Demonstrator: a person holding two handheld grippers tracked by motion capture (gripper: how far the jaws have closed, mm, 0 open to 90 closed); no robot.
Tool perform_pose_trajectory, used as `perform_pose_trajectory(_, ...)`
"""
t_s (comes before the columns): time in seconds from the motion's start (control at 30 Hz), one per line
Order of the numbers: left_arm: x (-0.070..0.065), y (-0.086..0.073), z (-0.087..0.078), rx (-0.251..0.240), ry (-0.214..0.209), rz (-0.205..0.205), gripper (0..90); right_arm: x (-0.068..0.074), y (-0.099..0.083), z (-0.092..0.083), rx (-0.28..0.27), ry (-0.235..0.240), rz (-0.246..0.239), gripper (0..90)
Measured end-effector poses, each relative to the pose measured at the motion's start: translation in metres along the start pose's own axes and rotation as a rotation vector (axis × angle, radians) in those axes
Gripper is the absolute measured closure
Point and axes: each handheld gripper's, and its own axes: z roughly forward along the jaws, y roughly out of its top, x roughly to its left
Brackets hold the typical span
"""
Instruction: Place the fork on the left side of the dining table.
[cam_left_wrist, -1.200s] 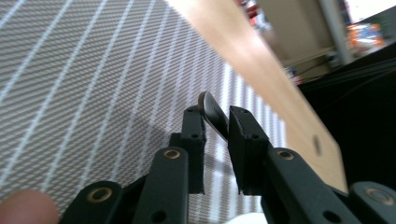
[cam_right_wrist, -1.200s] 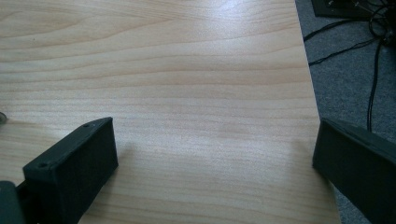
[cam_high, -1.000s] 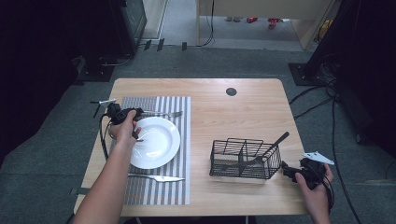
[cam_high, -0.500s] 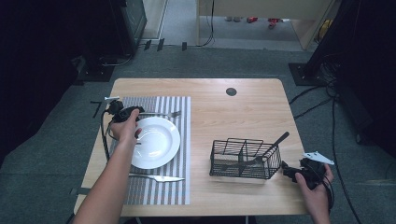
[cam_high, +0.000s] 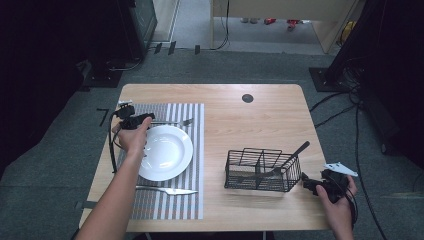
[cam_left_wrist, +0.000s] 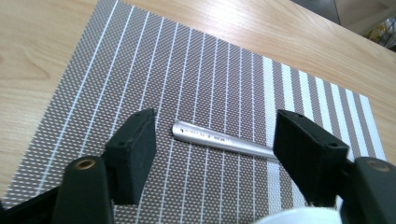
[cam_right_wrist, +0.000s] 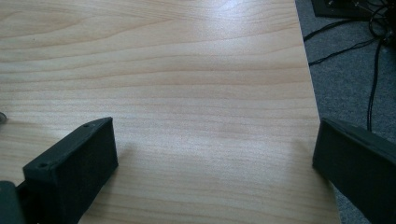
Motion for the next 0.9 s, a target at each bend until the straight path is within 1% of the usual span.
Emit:
perform_pose_trajectory(0.03, -0.002, -0.001, -0.005, -0.017, 0.002, 0.036, 26.0, 0.0, 0.0, 0.0, 0.0, 0.0, 0.0, 0.0)
perform_pose_trajectory(0.07, -0.002, -0.001, -0.005, -0.017, 0.002, 0.036, 21.0, 0.0, 0.0, 0.0, 0.0, 0.0, 0.0, 0.0)
perform_pose_trajectory(0.1, -0.004, -0.001, -0.012, -0.033, -0.004, 0.058, 16.5, 0.0, 0.0, 0.0, 0.0, 0.0, 0.0, 0.0)
perform_pose_trajectory(0.13, -0.004, -0.002, -0.015, -0.043, -0.024, 0.063, 15.1, 0.0, 0.0, 0.0, 0.0, 0.0, 0.0, 0.0)
perform_pose_trajectory(0.17, -0.004, -0.003, -0.018, -0.046, -0.031, 0.087, 13.5, 0.0, 0.0, 0.0, 0.0, 0.0, 0.0, 0.0)
perform_pose_trajectory(0.2, -0.004, -0.003, -0.018, -0.046, -0.031, 0.087, 11.6, 0.0, 0.0, 0.0, 0.0, 0.0, 0.0, 0.0)
perform_pose_trajectory(0.27, -0.006, -0.006, -0.025, -0.058, -0.031, 0.114, 10.6, 0.0, 0.0, 0.0, 0.0, 0.0, 0.0, 0.0)
perform_pose_trajectory(0.3, -0.006, -0.008, -0.033, -0.074, -0.047, 0.134, 10.5, 0.0, 0.0, 0.0, 0.0, 0.0, 0.0, 0.0)
perform_pose_trajectory(0.33, -0.006, -0.008, -0.033, -0.074, -0.047, 0.134, 10.6, 0.0, 0.0, 0.0, 0.0, 0.0, 0.0, 0.0)
perform_pose_trajectory(0.37, -0.006, -0.01, -0.04, -0.087, -0.063, 0.148, 10.5, 0.0, 0.0, 0.0, 0.0, 0.0, 0.0, 0.0)
perform_pose_trajectory(0.53, -0.009, -0.017, -0.058, -0.114, -0.082, 0.203, 10.5, 0.0, 0.0, 0.0, 0.0, 0.0, 0.0, 0.0)
perform_pose_trajectory(0.57, -0.009, -0.019, -0.062, -0.12, -0.09, 0.21, 10.5, 0.0, 0.0, 0.0, 0.0, 0.0, 0.0, 0.0)
perform_pose_trajectory(0.6, -0.009, -0.019, -0.062, -0.12, -0.09, 0.21, 10.4, 0.0, 0.0, 0.0, 0.0, 0.0, 0.0, 0.0)
perform_pose_trajectory(0.63, -0.008, -0.023, -0.069, -0.135, -0.11, 0.225, 10.1, 0.0, 0.0, 0.0, 0.0, 0.0, 0.0, 0.0)
perform_pose_trajectory(0.67, -0.008, -0.023, -0.069, -0.135, -0.11, 0.225, 10.1, 0.0, 0.0, 0.0, 0.0, 0.0, 0.0, 0.0)
perform_pose_trajectory(0.7, -0.007, -0.025, -0.072, -0.141, -0.122, 0.228, 10.1, 0.0, 0.0, 0.0, 0.0, 0.0, 0.0, 0.0)
perform_pose_trajectory(0.77, -0.005, -0.03, -0.082, -0.163, -0.132, 0.244, 10.1, 0.0, 0.0, 0.0, 0.0, 0.0, 0.0, 0.0)
perform_pose_trajectory(0.83, -0.003, -0.034, -0.088, -0.172, -0.142, 0.247, 10.1, 0.0, 0.0, 0.0, 0.0, 0.0, 0.0, 0.0)
perform_pose_trajectory(0.9, -0.003, -0.036, -0.091, -0.176, -0.144, 0.254, 10.1, 0.0, 0.0, 0.0, 0.0, 0.0, 0.0, 0.0)
